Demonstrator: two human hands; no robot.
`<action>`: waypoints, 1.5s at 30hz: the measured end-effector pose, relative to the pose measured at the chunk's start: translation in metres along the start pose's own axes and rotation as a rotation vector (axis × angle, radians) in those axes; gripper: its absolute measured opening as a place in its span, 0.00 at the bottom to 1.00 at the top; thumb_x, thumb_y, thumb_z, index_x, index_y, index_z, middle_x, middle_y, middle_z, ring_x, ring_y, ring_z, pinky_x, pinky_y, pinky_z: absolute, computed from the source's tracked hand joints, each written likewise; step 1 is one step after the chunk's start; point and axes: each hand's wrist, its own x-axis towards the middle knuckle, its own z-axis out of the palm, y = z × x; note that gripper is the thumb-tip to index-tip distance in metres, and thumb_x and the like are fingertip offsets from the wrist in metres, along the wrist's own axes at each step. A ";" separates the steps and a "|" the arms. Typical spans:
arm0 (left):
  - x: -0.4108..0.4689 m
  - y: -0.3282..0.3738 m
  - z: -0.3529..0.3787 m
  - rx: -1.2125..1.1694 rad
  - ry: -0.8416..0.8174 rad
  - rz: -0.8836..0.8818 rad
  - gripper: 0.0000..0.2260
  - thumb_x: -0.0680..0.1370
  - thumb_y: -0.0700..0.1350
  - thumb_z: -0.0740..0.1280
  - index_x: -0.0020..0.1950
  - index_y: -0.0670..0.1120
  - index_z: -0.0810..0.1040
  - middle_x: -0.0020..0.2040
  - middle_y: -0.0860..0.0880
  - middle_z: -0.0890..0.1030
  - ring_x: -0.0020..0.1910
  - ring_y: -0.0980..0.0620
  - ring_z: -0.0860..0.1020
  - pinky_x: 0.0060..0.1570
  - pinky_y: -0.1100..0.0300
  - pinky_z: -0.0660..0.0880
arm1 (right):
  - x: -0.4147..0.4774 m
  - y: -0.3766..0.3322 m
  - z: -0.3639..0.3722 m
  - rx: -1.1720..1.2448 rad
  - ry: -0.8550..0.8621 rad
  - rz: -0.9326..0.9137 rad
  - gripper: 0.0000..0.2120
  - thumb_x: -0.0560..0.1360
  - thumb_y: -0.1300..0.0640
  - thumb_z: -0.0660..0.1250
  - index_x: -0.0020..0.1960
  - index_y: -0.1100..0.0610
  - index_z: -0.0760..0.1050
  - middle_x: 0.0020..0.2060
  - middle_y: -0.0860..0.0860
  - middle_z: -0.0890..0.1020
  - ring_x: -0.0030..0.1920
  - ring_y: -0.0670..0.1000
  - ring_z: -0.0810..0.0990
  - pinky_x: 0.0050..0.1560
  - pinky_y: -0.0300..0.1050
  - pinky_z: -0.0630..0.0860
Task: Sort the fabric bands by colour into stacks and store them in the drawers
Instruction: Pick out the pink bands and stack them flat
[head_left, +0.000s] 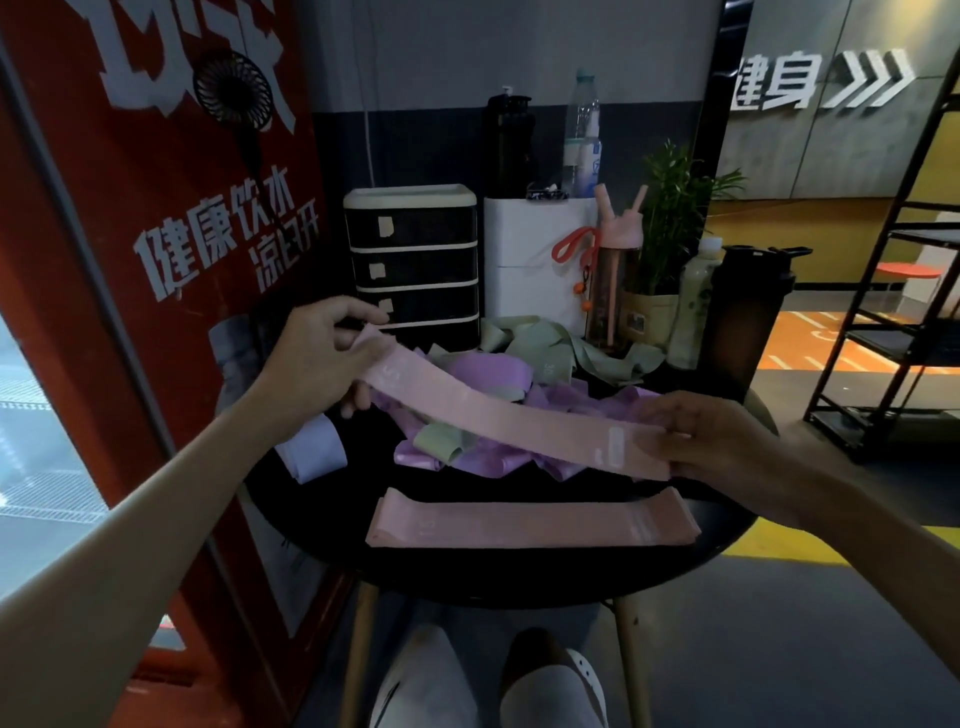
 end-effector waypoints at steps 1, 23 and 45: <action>-0.009 -0.008 0.003 0.006 -0.013 -0.016 0.07 0.80 0.36 0.67 0.57 0.38 0.76 0.23 0.44 0.77 0.16 0.50 0.71 0.16 0.61 0.68 | -0.004 0.005 -0.001 0.035 0.043 0.008 0.11 0.74 0.72 0.66 0.54 0.62 0.78 0.44 0.57 0.81 0.48 0.57 0.82 0.40 0.45 0.81; -0.088 -0.071 0.042 0.322 -0.044 0.002 0.05 0.78 0.49 0.70 0.46 0.58 0.75 0.24 0.52 0.73 0.25 0.56 0.73 0.28 0.57 0.70 | -0.035 0.051 0.005 -0.407 0.266 -0.101 0.15 0.73 0.71 0.69 0.58 0.61 0.74 0.41 0.56 0.80 0.43 0.57 0.82 0.40 0.47 0.77; -0.091 -0.065 0.057 0.722 -0.252 0.129 0.29 0.67 0.72 0.52 0.55 0.58 0.80 0.54 0.58 0.72 0.54 0.55 0.68 0.54 0.58 0.60 | -0.038 0.048 0.007 -0.770 0.182 -0.228 0.12 0.72 0.65 0.72 0.52 0.53 0.76 0.45 0.43 0.68 0.43 0.43 0.72 0.40 0.28 0.69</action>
